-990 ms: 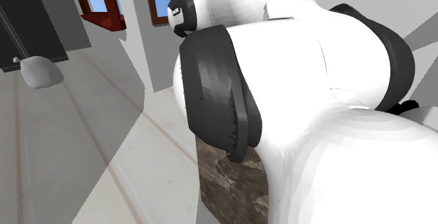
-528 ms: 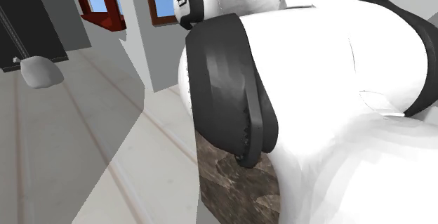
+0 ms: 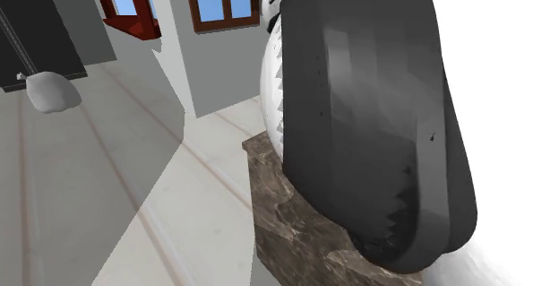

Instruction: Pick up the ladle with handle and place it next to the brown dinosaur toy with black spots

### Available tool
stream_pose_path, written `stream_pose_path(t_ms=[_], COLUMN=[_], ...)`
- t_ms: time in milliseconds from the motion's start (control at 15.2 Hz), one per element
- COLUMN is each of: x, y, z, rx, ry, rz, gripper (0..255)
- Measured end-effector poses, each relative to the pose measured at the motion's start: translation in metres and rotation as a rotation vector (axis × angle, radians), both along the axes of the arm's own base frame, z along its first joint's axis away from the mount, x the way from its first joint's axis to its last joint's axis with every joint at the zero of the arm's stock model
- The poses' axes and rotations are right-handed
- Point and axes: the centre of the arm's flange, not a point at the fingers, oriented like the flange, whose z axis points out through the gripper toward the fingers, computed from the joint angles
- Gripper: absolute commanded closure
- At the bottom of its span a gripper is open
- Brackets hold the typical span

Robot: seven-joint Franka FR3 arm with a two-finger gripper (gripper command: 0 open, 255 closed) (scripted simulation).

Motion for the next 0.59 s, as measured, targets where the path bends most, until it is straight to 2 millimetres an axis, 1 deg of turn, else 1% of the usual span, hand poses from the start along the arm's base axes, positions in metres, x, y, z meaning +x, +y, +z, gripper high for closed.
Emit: stream_pose_path(t_ms=[330,594], x=[-0.039,-0.065], y=[-0.053,-0.097], z=[-0.001,-0.001], rx=[0.000,0.000], ry=[0.000,0.000], rz=[0.000,0.000], gripper=[255,255])
